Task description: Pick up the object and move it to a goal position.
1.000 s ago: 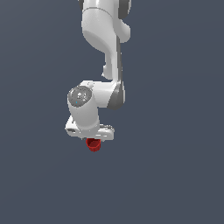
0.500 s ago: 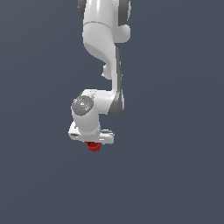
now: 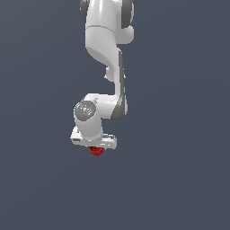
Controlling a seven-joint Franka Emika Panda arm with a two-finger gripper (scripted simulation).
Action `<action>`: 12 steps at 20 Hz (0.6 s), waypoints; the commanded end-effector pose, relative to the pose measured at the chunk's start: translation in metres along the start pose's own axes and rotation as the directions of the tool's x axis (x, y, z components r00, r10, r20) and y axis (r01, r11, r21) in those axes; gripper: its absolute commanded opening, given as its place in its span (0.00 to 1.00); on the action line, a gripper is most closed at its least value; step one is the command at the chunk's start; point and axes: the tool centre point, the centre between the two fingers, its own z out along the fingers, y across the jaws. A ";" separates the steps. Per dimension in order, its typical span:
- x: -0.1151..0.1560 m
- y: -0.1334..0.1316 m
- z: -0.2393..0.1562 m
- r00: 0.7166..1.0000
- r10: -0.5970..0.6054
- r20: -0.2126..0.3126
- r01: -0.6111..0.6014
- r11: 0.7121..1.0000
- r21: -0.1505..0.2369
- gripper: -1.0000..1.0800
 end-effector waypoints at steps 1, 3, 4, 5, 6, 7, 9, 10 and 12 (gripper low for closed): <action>0.000 0.000 0.000 1.000 -0.001 -0.001 0.001 1.000 0.000 0.00; 0.000 0.000 0.000 1.000 -0.001 -0.001 0.001 1.000 0.000 0.00; 0.000 0.000 0.000 1.000 -0.001 -0.001 0.001 1.000 0.000 0.00; 0.000 0.000 0.000 1.000 -0.001 -0.001 0.001 1.000 0.000 0.00; 0.000 0.000 0.000 1.000 0.000 0.000 0.000 1.000 0.000 0.00; 0.000 0.000 0.000 1.000 0.000 0.000 0.000 1.000 0.000 0.00; -0.001 0.000 -0.002 1.000 0.000 0.000 0.000 1.000 0.000 0.00; -0.001 0.000 -0.004 1.000 0.000 0.000 0.000 1.000 0.000 0.00; -0.003 0.000 -0.008 1.000 0.000 0.000 0.000 1.000 0.000 0.00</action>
